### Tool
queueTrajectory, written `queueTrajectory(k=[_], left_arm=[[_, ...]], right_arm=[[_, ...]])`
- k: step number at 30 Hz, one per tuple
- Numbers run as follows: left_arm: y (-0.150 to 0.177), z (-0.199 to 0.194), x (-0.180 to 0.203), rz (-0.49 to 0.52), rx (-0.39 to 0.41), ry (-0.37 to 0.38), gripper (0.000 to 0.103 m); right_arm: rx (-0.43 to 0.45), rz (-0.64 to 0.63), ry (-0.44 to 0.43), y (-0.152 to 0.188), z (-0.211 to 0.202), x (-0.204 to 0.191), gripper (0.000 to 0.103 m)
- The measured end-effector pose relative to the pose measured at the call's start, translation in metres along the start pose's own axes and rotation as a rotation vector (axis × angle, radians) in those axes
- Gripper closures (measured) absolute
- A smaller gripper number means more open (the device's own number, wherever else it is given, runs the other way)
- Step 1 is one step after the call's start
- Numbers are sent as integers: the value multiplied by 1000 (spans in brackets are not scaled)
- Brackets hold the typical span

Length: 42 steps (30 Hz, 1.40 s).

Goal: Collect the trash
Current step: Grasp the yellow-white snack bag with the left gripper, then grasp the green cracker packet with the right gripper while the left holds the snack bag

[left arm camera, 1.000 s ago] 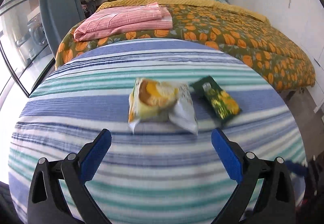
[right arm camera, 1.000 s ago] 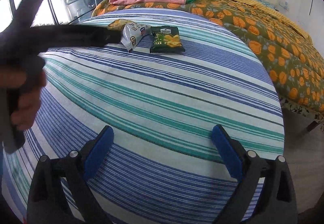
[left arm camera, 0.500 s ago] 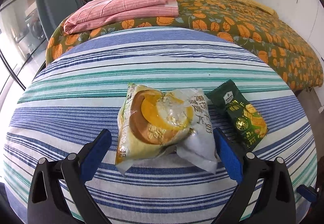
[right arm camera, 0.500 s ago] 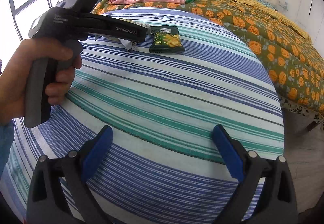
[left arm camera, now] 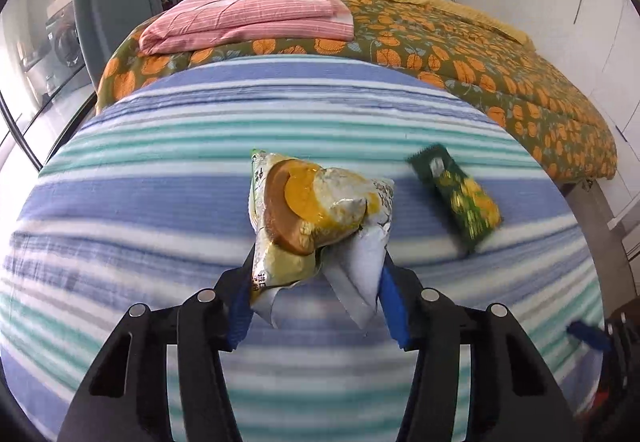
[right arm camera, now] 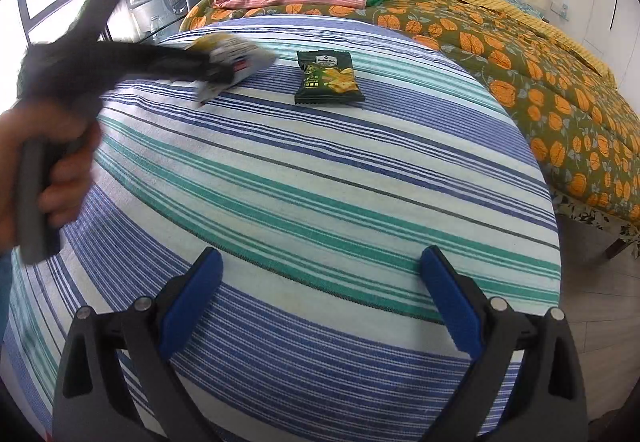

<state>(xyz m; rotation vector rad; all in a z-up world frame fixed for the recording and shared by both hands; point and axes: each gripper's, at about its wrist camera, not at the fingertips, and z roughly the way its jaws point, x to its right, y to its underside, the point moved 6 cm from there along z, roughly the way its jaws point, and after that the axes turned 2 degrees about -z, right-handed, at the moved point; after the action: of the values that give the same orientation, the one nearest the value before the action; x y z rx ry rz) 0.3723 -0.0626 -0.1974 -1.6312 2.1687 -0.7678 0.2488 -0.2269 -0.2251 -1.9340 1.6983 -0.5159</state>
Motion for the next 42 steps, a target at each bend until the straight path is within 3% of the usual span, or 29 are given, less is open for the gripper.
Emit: queueTrajectory(k=[4,9,14,24,27,33,37,42], left_arm=[[43,-29,-10,12,-8,-17,45],[75,-43,-15,12,-20,-12,12],[79,-38,-10,47,-39,-53,5],[80,-38,-11,47,-33,-56,5],[81,-38,-12,47,-33,-58,5],[81,-39,-13,47,-33,-58,5],[81,-39,-13,47,-33,-58,5],[81,-39,-13,47,-33,-58,4]], right_arm=[[0,1,-1,0,0,0,8],[0,1,0,0,0,0,8],[1,5,-4,1,-1,0,8],[-40,12,-21,-2,-1,5,5],[-36,72,-69,-20,2,16,6],[-26,142,-79,-79,31,42,6],[-34,115,-108,-101,46,34,12],[-36,71,-74,-117,59,21,16]])
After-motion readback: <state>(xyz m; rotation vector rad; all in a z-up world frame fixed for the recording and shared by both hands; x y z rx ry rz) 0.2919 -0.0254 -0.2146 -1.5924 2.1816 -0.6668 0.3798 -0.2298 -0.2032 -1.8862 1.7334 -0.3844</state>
